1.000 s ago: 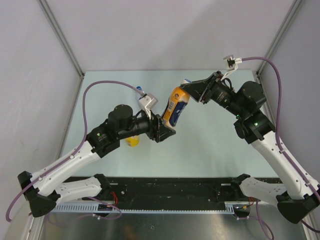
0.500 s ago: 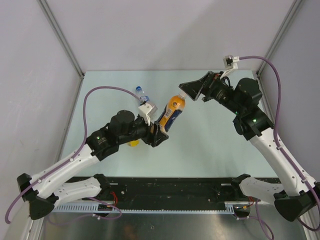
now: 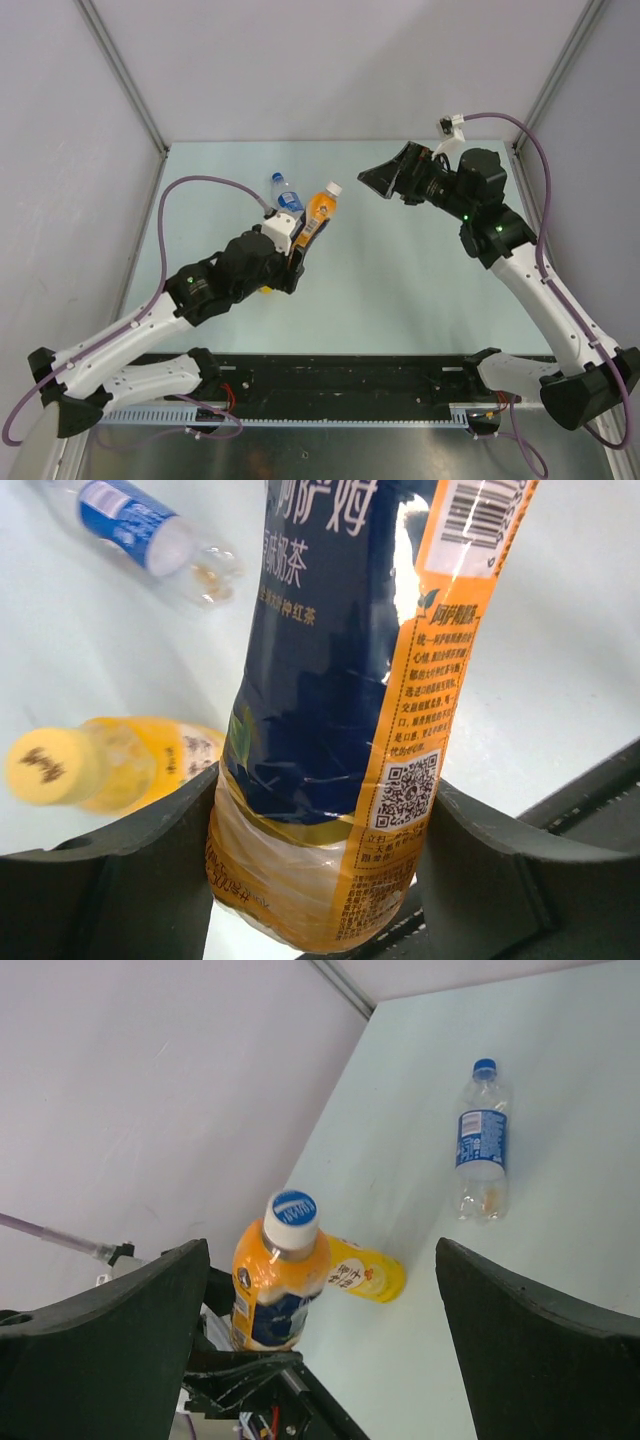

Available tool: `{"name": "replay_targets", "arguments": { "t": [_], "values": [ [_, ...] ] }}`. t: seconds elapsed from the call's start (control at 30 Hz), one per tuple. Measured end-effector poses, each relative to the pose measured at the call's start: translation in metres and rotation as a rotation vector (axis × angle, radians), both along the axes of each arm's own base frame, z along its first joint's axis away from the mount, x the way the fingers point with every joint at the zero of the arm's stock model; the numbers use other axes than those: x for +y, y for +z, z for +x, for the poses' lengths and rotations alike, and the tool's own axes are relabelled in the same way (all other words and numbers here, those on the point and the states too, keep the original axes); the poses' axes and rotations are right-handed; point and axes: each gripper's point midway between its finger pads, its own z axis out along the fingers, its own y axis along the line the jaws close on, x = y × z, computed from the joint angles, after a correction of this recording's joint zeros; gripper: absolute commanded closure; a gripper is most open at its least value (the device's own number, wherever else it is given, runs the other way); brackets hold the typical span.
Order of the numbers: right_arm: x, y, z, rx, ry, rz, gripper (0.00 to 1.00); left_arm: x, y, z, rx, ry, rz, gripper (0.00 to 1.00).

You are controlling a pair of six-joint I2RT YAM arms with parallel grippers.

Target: Unscrew the bottle caps

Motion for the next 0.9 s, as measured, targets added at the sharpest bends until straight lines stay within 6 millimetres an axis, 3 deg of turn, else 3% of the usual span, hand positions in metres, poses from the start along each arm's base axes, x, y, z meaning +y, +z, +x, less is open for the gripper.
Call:
{"name": "replay_targets", "arguments": {
  "t": [0.13,0.37,0.6,0.9],
  "values": [
    [0.004,-0.001,-0.001,0.024,0.017,0.019,0.0,0.011,0.015,0.006,-0.05,0.067,0.045,0.95],
    [0.015,0.003,-0.002,0.05,0.051,0.072,0.01,0.013,0.038,0.01,-0.118,0.119,0.096,0.99],
    [0.028,0.004,-0.008,0.071,0.089,0.097,0.02,0.02,0.043,0.012,-0.166,0.175,0.216,0.98],
    [0.037,0.001,0.002,0.095,0.087,0.096,0.17,0.026,0.043,0.017,-0.208,0.243,0.362,0.97]
  ]
}}
